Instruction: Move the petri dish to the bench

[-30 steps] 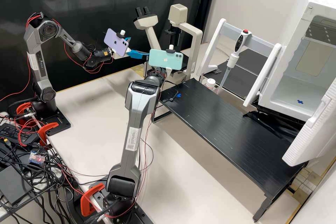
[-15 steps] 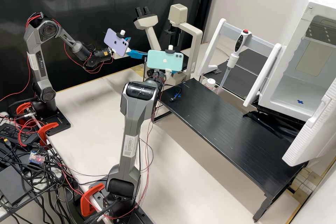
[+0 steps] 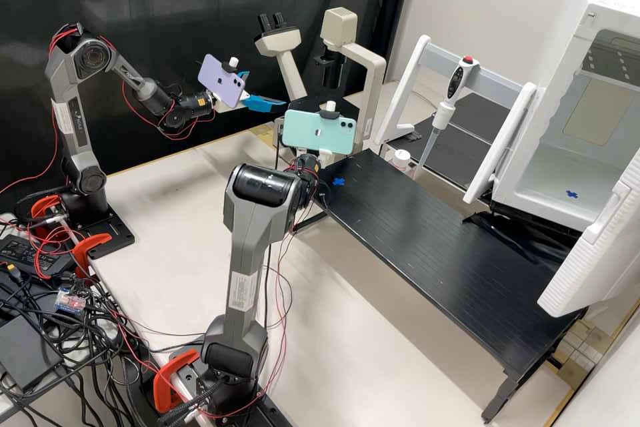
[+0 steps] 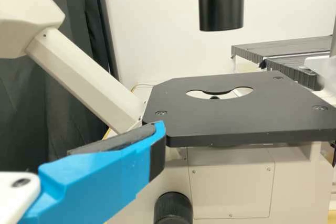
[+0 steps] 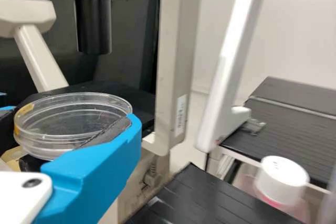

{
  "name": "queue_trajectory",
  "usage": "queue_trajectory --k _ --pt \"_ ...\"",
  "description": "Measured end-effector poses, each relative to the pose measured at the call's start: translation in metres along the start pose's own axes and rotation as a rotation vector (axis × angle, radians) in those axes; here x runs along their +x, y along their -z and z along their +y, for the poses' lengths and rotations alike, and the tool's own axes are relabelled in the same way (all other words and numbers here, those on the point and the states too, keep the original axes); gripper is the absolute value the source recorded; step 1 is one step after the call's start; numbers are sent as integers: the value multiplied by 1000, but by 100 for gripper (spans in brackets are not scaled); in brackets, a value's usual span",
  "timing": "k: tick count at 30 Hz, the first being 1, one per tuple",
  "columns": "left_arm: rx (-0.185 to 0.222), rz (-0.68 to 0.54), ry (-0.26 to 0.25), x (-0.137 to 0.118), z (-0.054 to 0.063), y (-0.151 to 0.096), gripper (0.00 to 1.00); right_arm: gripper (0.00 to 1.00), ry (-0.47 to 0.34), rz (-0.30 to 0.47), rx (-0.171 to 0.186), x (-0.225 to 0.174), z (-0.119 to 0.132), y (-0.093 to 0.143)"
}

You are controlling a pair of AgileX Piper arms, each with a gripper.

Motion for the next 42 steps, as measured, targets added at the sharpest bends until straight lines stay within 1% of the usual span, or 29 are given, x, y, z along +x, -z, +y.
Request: queue_trajectory --k 1,3,5,9,12,14,18,24,30,42 --pt "0 0 0 0 0 0 100 0 -8 2 4 -4 1 -2" --pt "0 0 0 0 0 0 100 0 -36 30 5 -12 2 -4" --pt "0 0 0 0 0 0 100 0 -53 50 -6 -21 1 -10" --pt "0 0 0 0 0 0 100 0 -28 44 -15 -34 -9 -18" --pt "0 0 0 0 0 0 100 0 -18 60 -26 -44 -17 -26" --pt "0 0 0 0 0 0 100 0 -7 47 -27 -51 -23 -34" --pt "0 0 0 0 0 0 100 0 33 -4 -30 -61 -33 -49" --pt "0 0 0 0 0 0 100 0 -3 -13 -22 -75 -32 -59" --pt "0 0 0 0 0 0 100 0 -15 -62 -10 -90 -31 -72" --pt "0 0 0 0 0 0 100 0 -5 -68 -28 -106 -27 -84"
